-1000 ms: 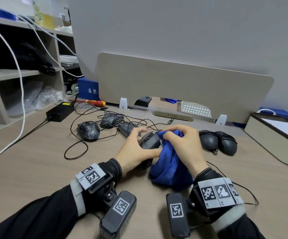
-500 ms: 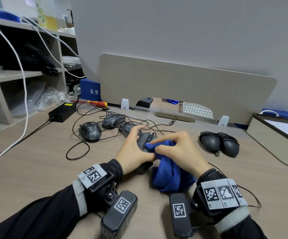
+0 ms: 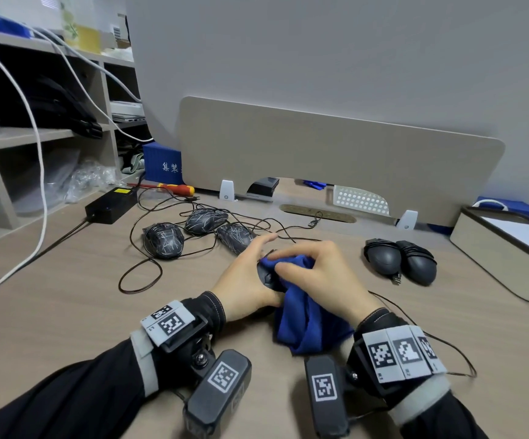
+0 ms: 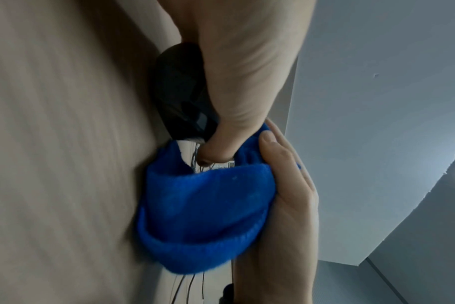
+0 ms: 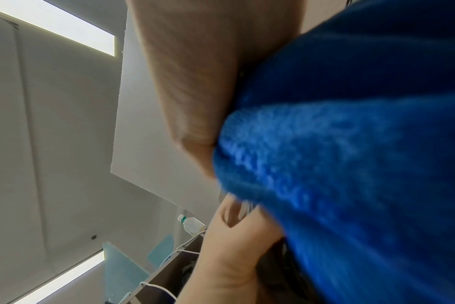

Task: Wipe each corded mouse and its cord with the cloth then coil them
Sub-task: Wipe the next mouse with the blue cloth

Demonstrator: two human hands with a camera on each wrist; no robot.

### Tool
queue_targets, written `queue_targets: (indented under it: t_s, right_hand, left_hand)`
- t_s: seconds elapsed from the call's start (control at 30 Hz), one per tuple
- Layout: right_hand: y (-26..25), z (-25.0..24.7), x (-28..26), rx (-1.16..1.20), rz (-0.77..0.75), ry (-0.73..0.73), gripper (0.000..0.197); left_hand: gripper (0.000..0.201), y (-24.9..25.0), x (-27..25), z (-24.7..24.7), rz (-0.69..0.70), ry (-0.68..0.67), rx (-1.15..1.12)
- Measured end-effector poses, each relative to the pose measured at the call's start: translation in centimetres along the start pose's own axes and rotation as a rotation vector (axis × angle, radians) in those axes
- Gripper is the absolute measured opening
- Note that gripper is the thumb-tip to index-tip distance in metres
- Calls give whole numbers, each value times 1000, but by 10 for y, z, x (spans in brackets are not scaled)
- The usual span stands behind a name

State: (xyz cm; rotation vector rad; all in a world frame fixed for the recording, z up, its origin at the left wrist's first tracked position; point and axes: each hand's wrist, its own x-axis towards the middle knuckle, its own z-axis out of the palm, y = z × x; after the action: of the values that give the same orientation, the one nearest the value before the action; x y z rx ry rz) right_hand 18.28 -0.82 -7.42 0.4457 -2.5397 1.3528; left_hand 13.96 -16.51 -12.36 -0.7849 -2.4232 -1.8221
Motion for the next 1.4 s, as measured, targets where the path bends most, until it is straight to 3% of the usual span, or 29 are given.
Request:
queue_targets:
  t_s: [0.07,0.1,0.23,0.3,0.47,0.6,0.73,0.93,1.17,1.27,1.4]
  right_hand:
    - [-7,2,-3,43,23,-109,17]
    - [-10,1,-3,85,50,-65,14]
    - [-6,-22,1,368,114,468,18]
    - [2,-35,3,388,163,555,19]
    - [7,-45,2,394,234,377,23]
    - [12,-44,3,177,199,498,12]
    - [18,-46,3,-57,304,529,14]
    - [12,-48,2,273,336,549,28]
    - [10,-37,1,498,371,229,42]
    - [8,-34,0,528,370,126,34]
    - [7,-35,-2,504,382,136,12]
  left_hand:
    - [103,0,1,-2,5,31,46]
    - [98,2,1,-2,4,61,56]
    - [73,10,-1,-1,3,117,36]
    - [67,10,-1,-1,-20,138,-33]
    - [62,11,0,-3,-44,237,-191]
    - [66,13,0,-3,2,241,-226]
    - [70,13,-1,-3,10,228,-256]
    - [69,15,-1,-2,8,182,-269]
    - [69,22,-8,2,10,59,-435]
    - [69,19,-9,6,-29,-32,-535]
    - [68,17,-8,7,-53,-112,-583]
